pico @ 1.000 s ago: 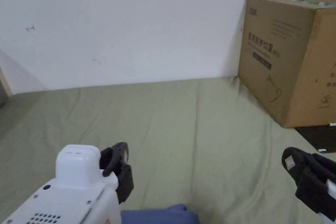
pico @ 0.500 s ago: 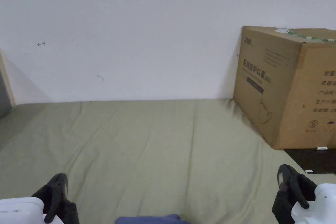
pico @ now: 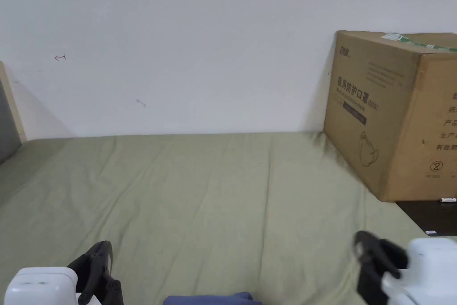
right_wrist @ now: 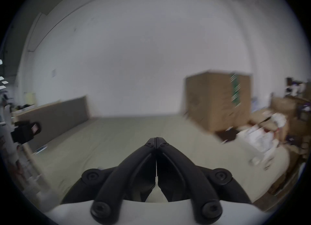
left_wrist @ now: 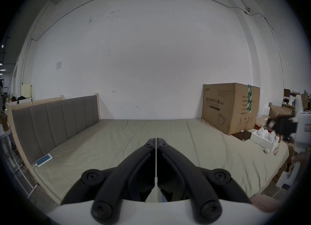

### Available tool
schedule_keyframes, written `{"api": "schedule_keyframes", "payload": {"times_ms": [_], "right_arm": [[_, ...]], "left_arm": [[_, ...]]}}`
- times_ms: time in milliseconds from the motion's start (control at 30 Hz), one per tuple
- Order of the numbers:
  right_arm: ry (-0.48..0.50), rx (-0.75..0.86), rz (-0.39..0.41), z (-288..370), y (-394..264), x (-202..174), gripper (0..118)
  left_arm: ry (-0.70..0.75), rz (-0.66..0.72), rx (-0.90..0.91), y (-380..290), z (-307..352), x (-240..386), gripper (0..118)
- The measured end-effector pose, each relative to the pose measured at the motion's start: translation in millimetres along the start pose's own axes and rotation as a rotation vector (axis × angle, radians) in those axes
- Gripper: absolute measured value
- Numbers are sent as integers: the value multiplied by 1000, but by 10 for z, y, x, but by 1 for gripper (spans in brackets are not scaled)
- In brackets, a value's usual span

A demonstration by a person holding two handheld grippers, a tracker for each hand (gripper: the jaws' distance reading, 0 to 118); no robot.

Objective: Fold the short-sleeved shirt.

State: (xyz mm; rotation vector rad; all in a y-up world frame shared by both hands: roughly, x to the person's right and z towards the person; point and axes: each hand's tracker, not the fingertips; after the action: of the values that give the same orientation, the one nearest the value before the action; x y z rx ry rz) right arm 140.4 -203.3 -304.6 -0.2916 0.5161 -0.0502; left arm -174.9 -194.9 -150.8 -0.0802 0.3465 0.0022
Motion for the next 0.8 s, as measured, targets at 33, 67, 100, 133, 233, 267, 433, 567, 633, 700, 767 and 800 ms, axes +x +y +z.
{"api": "schedule_keyframes", "payload": {"times_ms": [33,67,100,133,233,267,433,567,633,700,767,800], "right_arm": [[90,-130,-45,-222,-63,-7,0],[153,-241,-95,-438,-162,-9,0],[202,-355,-141,-676,-289,-6,0],[234,-435,-169,-873,-399,-5,0],[314,-645,-256,-1370,-763,2,0],[348,-687,-266,-1487,-880,-20,0],[332,-838,-271,-1857,-1310,-66,0],[343,-837,-356,-1908,-1502,170,0],[346,-839,-356,-1908,-1503,208,0],[360,-843,-360,-1887,-1495,228,0],[367,-850,-373,-1895,-1502,238,0],[369,-856,-382,-1906,-1489,231,0]], "left_arm": [[-4,-2,-20,-27,-36,-28,1],[-6,2,-43,-59,-72,-58,1],[-15,11,-80,-106,-114,-95,1],[-26,25,-117,-149,-161,-133,1],[-77,106,-249,-316,-345,-289,1],[-91,134,-294,-385,-421,-351,1],[-159,298,-579,-795,-926,-708,1],[-362,581,-776,-1279,-1378,-1053,14],[-516,658,-832,-1534,-1573,-1147,51],[-583,704,-900,-1821,-1769,-1142,109],[-679,821,-938,-2070,-1927,-1124,115],[-717,889,-950,-2203,-2015,-1112,115]]}}
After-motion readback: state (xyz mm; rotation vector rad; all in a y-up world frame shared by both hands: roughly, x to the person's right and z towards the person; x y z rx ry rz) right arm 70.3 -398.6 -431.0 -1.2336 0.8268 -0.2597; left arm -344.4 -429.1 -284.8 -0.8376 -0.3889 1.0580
